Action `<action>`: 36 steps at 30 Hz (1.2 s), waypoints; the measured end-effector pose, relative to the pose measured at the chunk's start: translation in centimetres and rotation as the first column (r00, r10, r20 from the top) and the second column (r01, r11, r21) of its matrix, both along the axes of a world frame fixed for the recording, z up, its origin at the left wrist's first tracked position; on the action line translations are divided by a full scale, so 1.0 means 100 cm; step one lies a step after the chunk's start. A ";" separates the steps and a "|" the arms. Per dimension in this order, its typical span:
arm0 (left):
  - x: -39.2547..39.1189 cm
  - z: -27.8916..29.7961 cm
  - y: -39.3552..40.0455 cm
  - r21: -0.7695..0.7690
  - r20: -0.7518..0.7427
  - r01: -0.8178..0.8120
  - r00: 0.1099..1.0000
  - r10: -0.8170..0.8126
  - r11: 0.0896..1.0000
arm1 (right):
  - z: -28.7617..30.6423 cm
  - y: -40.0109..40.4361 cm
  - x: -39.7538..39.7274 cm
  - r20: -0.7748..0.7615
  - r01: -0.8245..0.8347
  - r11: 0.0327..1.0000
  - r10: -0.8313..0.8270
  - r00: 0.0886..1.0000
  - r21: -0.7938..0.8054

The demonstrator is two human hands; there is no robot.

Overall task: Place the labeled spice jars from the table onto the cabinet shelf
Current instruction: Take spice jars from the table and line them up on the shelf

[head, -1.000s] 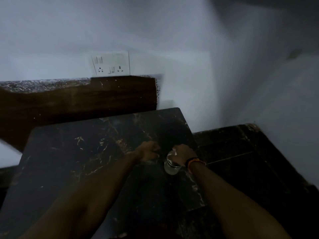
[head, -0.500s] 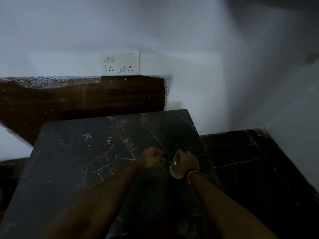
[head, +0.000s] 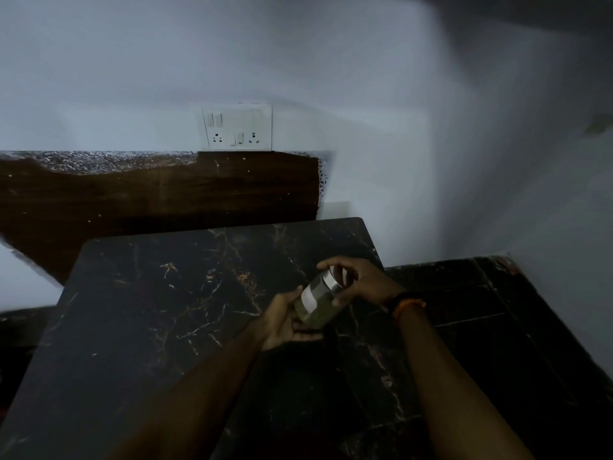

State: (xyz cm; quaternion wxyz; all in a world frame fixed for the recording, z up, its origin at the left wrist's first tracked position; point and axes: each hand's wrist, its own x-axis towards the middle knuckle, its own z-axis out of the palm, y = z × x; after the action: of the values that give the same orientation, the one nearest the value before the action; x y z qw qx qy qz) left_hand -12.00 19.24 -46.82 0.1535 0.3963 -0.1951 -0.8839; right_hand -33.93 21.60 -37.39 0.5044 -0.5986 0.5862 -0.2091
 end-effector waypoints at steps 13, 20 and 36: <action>-0.015 0.049 -0.001 -0.010 -0.392 -0.358 0.860 0.325 0.934 | 0.018 -0.019 0.005 0.519 0.365 0.925 -0.263 0.813 -0.103; -0.021 0.091 -0.013 -0.221 -0.387 -0.341 0.891 0.239 0.914 | 0.043 -0.032 0.013 0.607 0.493 0.857 -0.314 0.730 -0.149; -0.027 0.187 -0.083 -0.606 -0.331 -0.221 0.943 0.010 0.764 | 0.155 -0.063 0.000 0.573 0.479 0.805 -0.220 0.789 -0.350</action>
State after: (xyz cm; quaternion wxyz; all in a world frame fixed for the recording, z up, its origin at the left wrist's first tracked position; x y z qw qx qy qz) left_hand -14.69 10.91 -28.15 0.3616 0.1895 -0.4302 -0.8051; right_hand -33.97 15.34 -21.90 0.4265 -0.5040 0.4661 -0.5890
